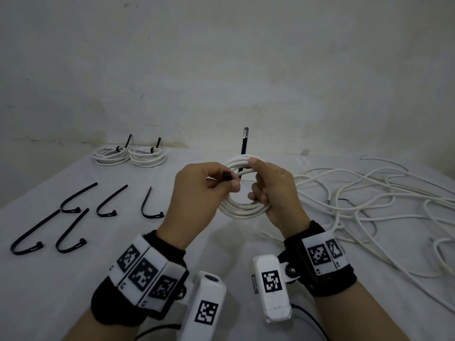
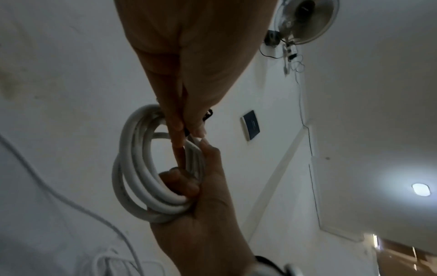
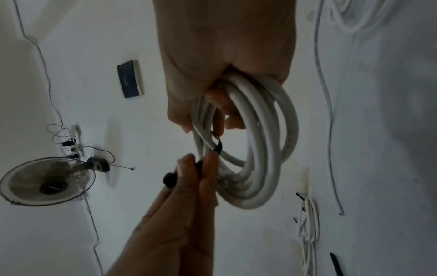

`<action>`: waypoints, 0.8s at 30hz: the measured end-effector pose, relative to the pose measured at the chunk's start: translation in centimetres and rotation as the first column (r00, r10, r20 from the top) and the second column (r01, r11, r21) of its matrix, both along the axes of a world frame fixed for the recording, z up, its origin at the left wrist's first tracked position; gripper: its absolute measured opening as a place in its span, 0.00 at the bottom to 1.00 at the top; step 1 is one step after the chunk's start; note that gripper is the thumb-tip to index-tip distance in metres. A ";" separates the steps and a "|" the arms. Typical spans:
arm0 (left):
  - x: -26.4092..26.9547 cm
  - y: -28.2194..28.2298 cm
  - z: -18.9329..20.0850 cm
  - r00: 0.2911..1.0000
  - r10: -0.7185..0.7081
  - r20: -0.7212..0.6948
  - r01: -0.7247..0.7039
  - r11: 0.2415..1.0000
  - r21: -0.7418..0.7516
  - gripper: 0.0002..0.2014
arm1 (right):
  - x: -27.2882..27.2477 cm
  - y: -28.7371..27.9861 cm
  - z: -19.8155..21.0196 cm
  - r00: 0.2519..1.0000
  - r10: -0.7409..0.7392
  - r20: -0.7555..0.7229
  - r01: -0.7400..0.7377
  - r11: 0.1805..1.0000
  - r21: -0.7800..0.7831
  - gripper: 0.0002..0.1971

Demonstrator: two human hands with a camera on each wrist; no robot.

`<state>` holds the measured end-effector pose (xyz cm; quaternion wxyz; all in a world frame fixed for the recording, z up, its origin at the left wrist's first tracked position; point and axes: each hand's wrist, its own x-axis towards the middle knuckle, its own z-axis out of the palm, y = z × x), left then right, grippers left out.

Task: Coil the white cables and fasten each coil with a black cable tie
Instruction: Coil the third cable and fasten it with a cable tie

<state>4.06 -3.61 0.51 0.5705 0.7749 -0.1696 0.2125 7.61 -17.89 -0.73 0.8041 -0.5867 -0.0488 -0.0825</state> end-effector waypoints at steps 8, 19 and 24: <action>2.6 0.4 0.2 0.955 0.237 0.178 -0.267 0.949 0.170 0.15 | -0.2 -0.1 0.5 0.999 0.049 0.001 -0.049 0.996 0.081 0.09; 4.5 -1.3 -0.3 0.924 -0.310 -0.225 0.257 0.937 -0.238 0.14 | -0.1 0.0 0.0 0.999 0.001 0.041 -0.004 0.996 0.090 0.09; 5.2 -0.3 -0.5 0.840 -0.467 -0.278 0.382 0.871 -0.310 0.15 | 0.3 0.0 -0.4 0.998 -0.034 0.052 0.033 0.999 0.017 0.07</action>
